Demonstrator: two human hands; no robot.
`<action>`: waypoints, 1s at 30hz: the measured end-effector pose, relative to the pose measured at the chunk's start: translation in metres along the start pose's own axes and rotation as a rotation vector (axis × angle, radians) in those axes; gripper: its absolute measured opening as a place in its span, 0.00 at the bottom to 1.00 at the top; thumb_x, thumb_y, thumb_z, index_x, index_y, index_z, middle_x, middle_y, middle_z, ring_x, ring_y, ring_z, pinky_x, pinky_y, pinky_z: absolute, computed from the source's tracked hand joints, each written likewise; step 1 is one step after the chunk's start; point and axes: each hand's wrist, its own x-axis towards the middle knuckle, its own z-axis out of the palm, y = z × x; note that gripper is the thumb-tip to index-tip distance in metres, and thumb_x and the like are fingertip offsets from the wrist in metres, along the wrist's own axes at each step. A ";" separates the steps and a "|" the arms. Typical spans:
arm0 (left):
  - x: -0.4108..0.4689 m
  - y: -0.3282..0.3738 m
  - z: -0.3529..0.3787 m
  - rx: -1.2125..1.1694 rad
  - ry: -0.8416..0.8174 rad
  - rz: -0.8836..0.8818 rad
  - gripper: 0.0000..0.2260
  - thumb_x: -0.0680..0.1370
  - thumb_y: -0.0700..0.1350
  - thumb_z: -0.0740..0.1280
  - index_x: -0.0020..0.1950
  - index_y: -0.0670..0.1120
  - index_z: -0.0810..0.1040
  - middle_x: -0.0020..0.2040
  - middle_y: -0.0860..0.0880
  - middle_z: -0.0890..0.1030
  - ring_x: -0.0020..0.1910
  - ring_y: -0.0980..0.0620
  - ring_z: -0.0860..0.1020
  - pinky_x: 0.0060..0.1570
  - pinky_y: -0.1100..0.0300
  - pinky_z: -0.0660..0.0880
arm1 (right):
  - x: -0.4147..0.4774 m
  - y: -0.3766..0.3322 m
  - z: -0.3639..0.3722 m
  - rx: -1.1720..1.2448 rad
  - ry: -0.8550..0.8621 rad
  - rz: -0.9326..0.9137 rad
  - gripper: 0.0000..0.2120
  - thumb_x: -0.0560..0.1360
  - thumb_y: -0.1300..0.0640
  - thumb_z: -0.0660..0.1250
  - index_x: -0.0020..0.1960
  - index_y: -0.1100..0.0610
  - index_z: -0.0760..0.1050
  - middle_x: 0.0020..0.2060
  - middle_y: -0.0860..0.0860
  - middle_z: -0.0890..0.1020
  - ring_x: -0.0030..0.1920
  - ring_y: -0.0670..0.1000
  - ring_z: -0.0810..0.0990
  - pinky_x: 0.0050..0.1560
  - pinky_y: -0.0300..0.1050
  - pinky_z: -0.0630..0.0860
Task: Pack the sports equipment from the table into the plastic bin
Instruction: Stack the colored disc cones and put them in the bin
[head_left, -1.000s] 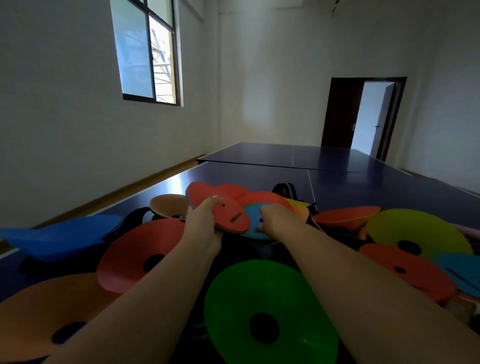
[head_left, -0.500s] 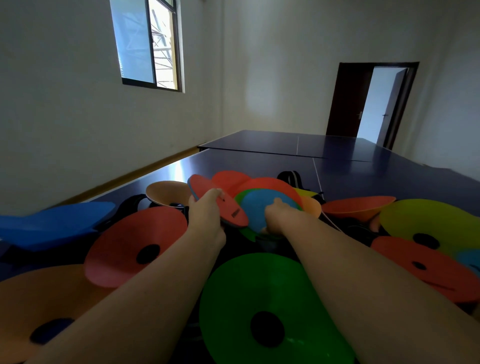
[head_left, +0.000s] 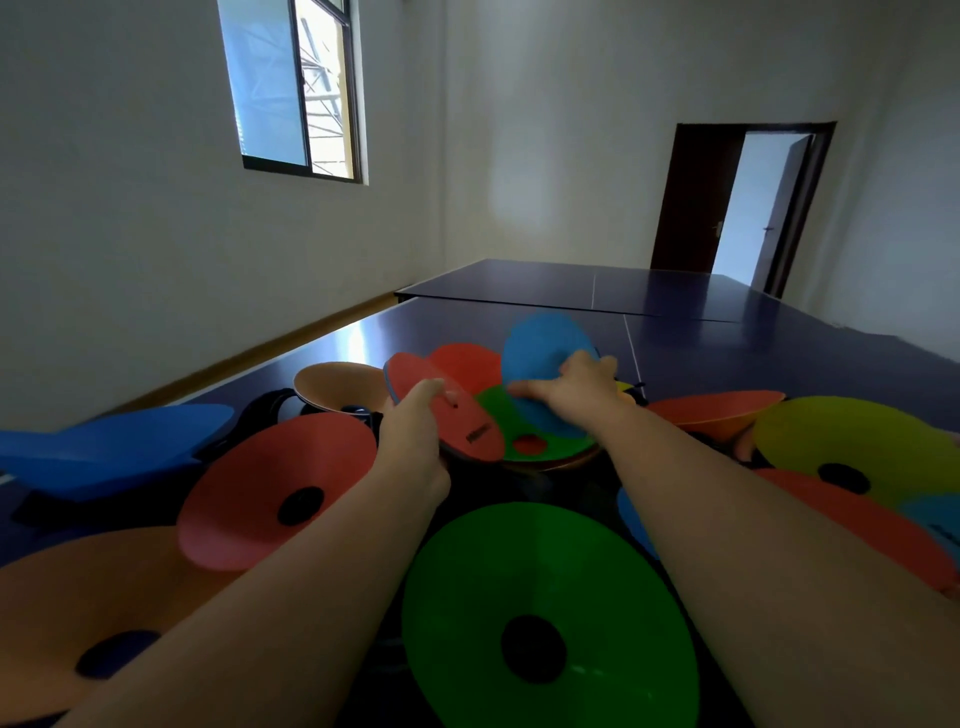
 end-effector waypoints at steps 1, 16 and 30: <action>-0.005 0.002 0.001 -0.003 -0.021 -0.008 0.03 0.80 0.44 0.67 0.52 0.46 0.77 0.47 0.44 0.85 0.42 0.44 0.84 0.48 0.47 0.81 | -0.003 -0.004 -0.008 0.088 -0.014 -0.037 0.35 0.64 0.33 0.76 0.56 0.57 0.68 0.62 0.55 0.63 0.60 0.59 0.70 0.54 0.51 0.70; -0.122 -0.008 0.051 0.064 -0.255 -0.114 0.11 0.82 0.40 0.63 0.64 0.40 0.73 0.57 0.40 0.81 0.52 0.40 0.80 0.54 0.41 0.79 | -0.118 0.024 -0.119 0.078 0.033 -0.434 0.04 0.75 0.58 0.72 0.45 0.54 0.77 0.43 0.50 0.75 0.42 0.49 0.75 0.41 0.41 0.70; -0.144 -0.077 0.097 0.008 -0.209 -0.233 0.16 0.83 0.46 0.59 0.71 0.46 0.69 0.57 0.44 0.80 0.52 0.42 0.81 0.49 0.44 0.79 | -0.139 0.175 -0.141 -0.682 -0.271 -0.034 0.28 0.71 0.37 0.70 0.61 0.56 0.73 0.55 0.56 0.80 0.53 0.58 0.78 0.53 0.52 0.77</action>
